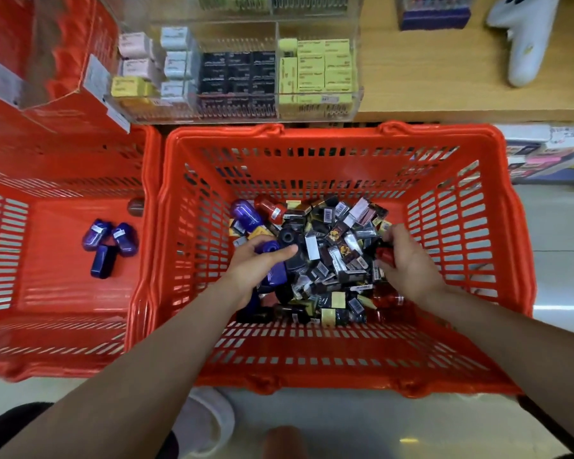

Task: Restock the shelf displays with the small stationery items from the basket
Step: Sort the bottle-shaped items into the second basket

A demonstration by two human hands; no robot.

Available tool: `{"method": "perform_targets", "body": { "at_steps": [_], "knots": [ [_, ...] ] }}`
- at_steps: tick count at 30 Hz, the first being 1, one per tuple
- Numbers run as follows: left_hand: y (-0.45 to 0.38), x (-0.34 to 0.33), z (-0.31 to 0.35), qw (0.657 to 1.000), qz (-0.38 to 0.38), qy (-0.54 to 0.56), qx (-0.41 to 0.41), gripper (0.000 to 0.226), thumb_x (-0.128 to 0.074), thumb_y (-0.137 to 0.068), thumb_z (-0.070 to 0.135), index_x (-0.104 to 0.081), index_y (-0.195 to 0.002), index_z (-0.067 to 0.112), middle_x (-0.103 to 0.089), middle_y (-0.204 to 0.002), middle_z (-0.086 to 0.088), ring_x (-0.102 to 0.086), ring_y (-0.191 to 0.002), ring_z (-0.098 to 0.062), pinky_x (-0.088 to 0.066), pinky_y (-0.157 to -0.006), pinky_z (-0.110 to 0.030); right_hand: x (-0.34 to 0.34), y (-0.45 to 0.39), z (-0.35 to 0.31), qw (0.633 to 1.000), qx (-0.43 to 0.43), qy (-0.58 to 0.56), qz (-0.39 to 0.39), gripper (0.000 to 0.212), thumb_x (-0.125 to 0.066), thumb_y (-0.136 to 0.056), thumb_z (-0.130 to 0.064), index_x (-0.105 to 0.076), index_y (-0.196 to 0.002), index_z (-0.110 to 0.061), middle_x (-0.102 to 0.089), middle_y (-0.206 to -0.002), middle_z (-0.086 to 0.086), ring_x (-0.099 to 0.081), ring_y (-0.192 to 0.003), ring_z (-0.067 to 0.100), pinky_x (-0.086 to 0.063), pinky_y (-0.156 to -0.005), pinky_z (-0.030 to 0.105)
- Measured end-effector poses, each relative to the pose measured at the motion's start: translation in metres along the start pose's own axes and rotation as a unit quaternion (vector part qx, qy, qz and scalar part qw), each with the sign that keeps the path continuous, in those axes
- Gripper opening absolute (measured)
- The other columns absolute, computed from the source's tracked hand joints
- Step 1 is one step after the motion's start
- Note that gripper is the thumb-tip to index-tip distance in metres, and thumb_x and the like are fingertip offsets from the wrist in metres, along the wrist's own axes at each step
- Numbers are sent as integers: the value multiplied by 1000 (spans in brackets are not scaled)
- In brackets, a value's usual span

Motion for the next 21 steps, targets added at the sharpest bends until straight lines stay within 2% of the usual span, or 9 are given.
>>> {"method": "perform_targets", "body": {
  "at_steps": [2, 4, 5, 8, 10, 12, 14, 17, 21],
  "knots": [
    [4, 2, 9, 999, 10, 31, -4, 33, -89, -66, 40, -69, -89, 26, -64, -100, 8, -61, -93, -12, -48, -83, -31, 2, -1, -12, 971, -84, -225, 10, 48, -71, -87, -6, -43, -124, -17, -51, -110, -6, -58, -95, 12, -53, -77, 27],
    [14, 5, 26, 998, 11, 52, -19, 28, -89, -68, 39, -67, -83, 28, -62, -90, 13, -59, -84, -8, -43, -72, -25, -8, 3, -41, 897, -138, -418, -43, 49, -74, -83, 0, -53, -125, -15, -58, -116, 2, -67, -95, 19, -61, -74, 36],
    [22, 9, 39, 998, 8, 55, -36, 27, -89, -67, 38, -68, -80, 27, -65, -86, 12, -62, -83, -10, -43, -69, -24, -11, 6, -62, 868, -142, -470, -72, 47, -75, -81, 1, -59, -122, -14, -63, -117, 9, -70, -94, 25, -62, -72, 39],
    [52, 37, 86, 992, 10, 58, -113, 26, -89, -68, 34, -67, -76, 24, -67, -78, 6, -66, -76, -15, -52, -70, -29, -5, 18, -143, 832, -86, -530, -141, 42, -79, -78, -2, -66, -116, -17, -72, -113, 11, -72, -97, 27, -60, -75, 41],
    [76, 75, 117, 982, 38, 73, -168, 24, -89, -69, 28, -67, -78, 21, -66, -78, 2, -65, -71, -14, -54, -68, -29, 3, 28, -196, 815, -51, -558, -151, 44, -78, -78, -2, -66, -117, -19, -73, -110, 8, -72, -98, 27, -60, -77, 44],
    [101, 123, 138, 972, 68, 85, -210, 23, -88, -70, 26, -67, -75, 22, -62, -73, 4, -60, -64, -9, -50, -60, -24, 6, 35, -245, 801, -31, -579, -148, 46, -77, -78, 1, -64, -117, -20, -74, -108, 6, -73, -95, 27, -60, -74, 45],
    [119, 173, 146, 965, 97, 84, -231, 22, -88, -70, 24, -67, -75, 21, -61, -72, 4, -57, -62, -8, -46, -58, -21, -4, 39, -295, 800, -11, -578, -160, 44, -74, -80, 5, -63, -116, -17, -72, -111, 8, -73, -91, 25, -60, -71, 45],
    [127, 247, 135, 960, 131, 95, -228, 22, -86, -73, 18, -69, -86, 16, -65, -80, -2, -59, -70, -15, -49, -66, -28, -41, 45, -371, 821, 29, -538, -192, 41, -68, -84, 8, -60, -116, -17, -69, -108, 7, -73, -78, 17, -62, -68, 43],
    [97, 322, 82, 970, 151, 124, -142, 19, -82, -78, 16, -64, -85, 18, -64, -77, -5, -60, -62, -17, -50, -51, -22, -120, 34, -421, 883, 24, -429, -189, 41, -71, -83, 5, -58, -113, -21, -65, -97, 0, -69, -72, 10, -62, -67, 40]
  ]
}}
Point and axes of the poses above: each hand's wrist, its own y-axis away from the middle knuckle, its own x-axis out of the back of the hand, z = x × y, the point moved 10 cm from there along -y, towards the middle knuckle
